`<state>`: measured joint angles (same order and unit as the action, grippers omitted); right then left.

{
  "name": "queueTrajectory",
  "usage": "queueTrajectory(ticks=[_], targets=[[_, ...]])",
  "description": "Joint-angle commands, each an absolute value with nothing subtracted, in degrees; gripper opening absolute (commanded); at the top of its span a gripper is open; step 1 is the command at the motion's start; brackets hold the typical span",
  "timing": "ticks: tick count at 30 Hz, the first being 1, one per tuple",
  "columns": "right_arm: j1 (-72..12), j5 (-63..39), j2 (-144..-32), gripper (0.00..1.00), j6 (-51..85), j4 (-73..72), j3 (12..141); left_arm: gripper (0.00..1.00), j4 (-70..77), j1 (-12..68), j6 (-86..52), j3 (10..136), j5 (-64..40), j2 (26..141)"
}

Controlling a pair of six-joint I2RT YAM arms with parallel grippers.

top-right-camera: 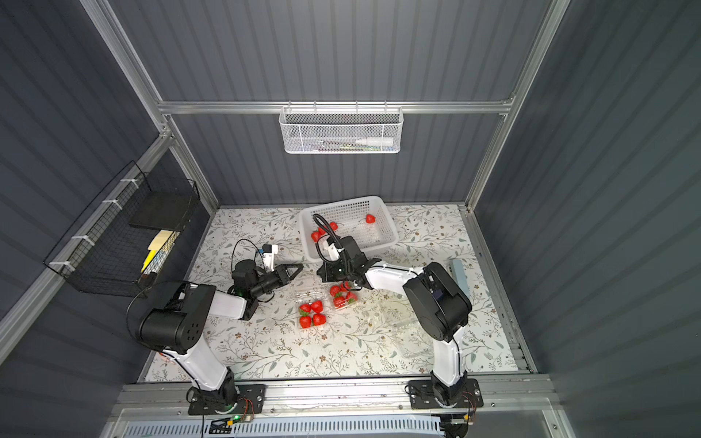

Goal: Pack strawberries into containers
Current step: Close the packing box at the center of the board.

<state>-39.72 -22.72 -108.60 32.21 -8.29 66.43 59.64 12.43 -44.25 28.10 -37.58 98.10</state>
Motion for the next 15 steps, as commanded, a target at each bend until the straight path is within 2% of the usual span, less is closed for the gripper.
queueTrajectory(ticks=[1, 10, 15], targets=[[-39.6, -20.6, -105.1, 0.1, 32.3, -8.4, 65.2, 0.15, 60.8, 13.1, -45.8, 26.2, -38.9, 95.1], [-39.5, -12.0, -98.8, 0.13, 32.1, -5.8, 60.9, 0.16, 59.4, 15.9, -49.0, 21.1, -35.0, 85.9], [-39.5, -11.0, -95.6, 0.13, 32.0, -4.2, 59.1, 0.16, 59.7, 18.5, -50.9, 17.6, -32.0, 82.6]])
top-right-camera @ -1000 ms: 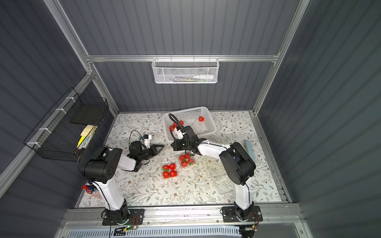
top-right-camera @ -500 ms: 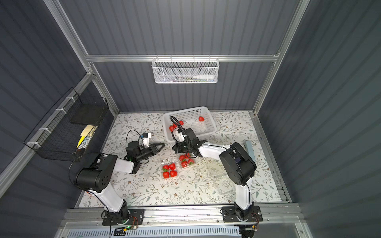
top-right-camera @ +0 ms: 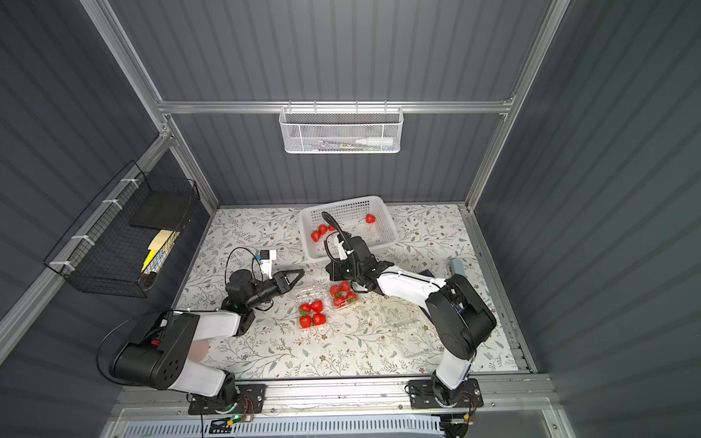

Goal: Pack strawberries into containers
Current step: Close the packing box at the center of the board.

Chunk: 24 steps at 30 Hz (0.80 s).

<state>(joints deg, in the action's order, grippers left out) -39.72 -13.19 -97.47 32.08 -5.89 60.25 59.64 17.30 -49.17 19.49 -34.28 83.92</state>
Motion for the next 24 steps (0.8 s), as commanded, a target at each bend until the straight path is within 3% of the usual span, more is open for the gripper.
queueTrajectory(ticks=[1, 11, 24], targets=[[-39.5, -11.0, -95.0, 0.13, 32.1, -4.1, 58.7, 0.16, 60.0, 19.1, -51.3, 17.1, -31.4, 82.5], [-39.9, -13.7, -90.4, 0.13, 32.9, -3.4, 56.0, 0.15, 63.6, 23.4, -54.7, 12.3, -28.5, 82.9], [-46.7, -20.5, -92.3, 0.09, 34.4, -3.3, 56.5, 0.14, 60.4, 24.6, -53.3, 9.0, -26.2, 84.3]])
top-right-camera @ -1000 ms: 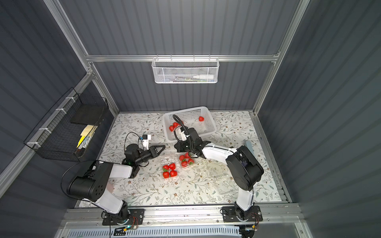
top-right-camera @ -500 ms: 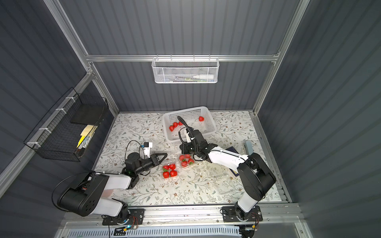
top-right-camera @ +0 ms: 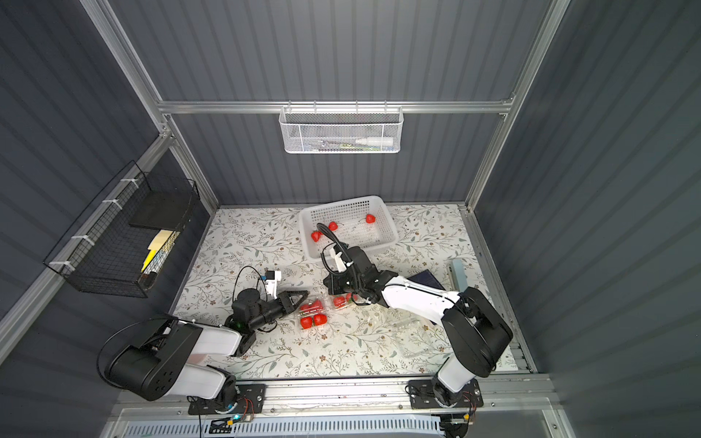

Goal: Pack strawberries into containers
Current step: Close the packing box at the center of the board.

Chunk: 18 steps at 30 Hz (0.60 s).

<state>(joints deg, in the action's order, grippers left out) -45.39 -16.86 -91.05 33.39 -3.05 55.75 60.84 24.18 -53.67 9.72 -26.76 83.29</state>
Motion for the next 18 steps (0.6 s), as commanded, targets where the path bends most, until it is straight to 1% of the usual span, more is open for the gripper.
queueTrajectory(ticks=[1, 9, 16, 18], targets=[[-47.4, -21.2, -93.0, 0.09, 34.4, -3.3, 57.0, 0.14, 60.3, 24.6, -53.3, 9.0, -26.2, 84.4], [-51.5, -25.1, -98.4, 0.07, 33.4, -1.4, 58.1, 0.13, 58.3, 25.0, -52.9, 8.7, -25.6, 83.7], [-52.5, -23.7, -100.7, 0.06, 30.9, 1.9, 57.9, 0.12, 50.9, 25.0, -52.3, 9.4, -23.4, 78.2], [-52.5, -22.8, -101.4, 0.05, 30.3, 3.1, 58.0, 0.16, 46.2, 25.0, -51.7, 10.5, -22.0, 75.0]])
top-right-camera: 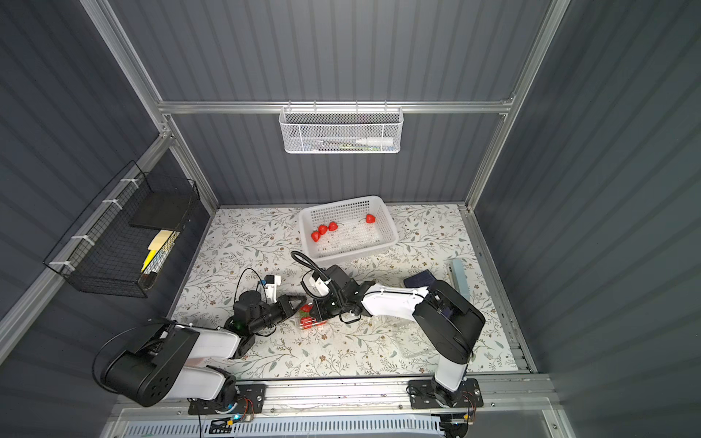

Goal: Pack strawberries into containers
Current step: Close the packing box at the center of the board.

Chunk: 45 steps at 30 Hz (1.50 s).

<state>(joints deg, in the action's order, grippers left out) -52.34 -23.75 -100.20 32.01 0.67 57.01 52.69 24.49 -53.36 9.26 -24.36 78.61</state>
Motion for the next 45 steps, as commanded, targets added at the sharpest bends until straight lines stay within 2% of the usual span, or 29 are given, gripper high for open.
queueTrajectory(ticks=[1, 4, 12, 16, 18, 21, 24, 26, 30, 39, 45], targets=[[-52.5, -22.6, -101.7, 0.05, 30.1, 3.4, 57.9, 0.2, 43.4, 25.0, -51.5, 11.1, -21.0, 73.2], [-52.6, -21.2, -102.6, 0.05, 29.4, 4.2, 57.7, 0.35, 35.0, 25.0, -51.2, 12.4, -17.3, 65.9], [-52.6, -19.2, -103.3, 0.04, 28.5, 5.0, 57.5, 0.48, 15.8, 25.1, -55.2, 8.8, -14.8, 48.3], [-52.6, -18.8, -103.0, 0.04, 28.7, 4.7, 57.2, 0.61, 6.6, 25.2, -53.8, 10.1, -12.8, 45.7], [-52.6, -18.7, -103.0, 0.04, 28.9, 4.5, 57.0, 0.74, 2.3, 25.5, -52.4, 11.3, -12.3, 46.1], [-52.6, -18.6, -103.0, 0.03, 28.9, 4.4, 56.9, 0.82, 1.8, 27.2, -53.0, 10.4, -13.2, 48.3], [-52.6, -18.6, -103.0, 0.03, 28.8, 4.3, 57.0, 0.81, 2.6, 28.7, -52.8, 10.1, -12.7, 52.3], [-52.6, -18.6, -103.2, 0.03, 28.7, 4.3, 57.2, 0.77, 5.0, 29.5, -53.1, 10.0, -13.6, 53.5], [-52.6, -18.7, -103.5, 0.03, 28.7, 4.1, 57.2, 0.6, 11.7, 30.8, -57.4, 6.2, -17.7, 51.8], [-52.5, -18.7, -104.5, 0.03, 28.5, 4.3, 57.8, 0.57, 16.9, 33.2, -65.9, 0.2, -17.1, 44.0], [-52.4, -18.6, -104.6, 0.02, 28.7, 4.0, 57.5, 0.46, 23.0, 33.9, -66.5, -0.6, -16.7, 48.7]])
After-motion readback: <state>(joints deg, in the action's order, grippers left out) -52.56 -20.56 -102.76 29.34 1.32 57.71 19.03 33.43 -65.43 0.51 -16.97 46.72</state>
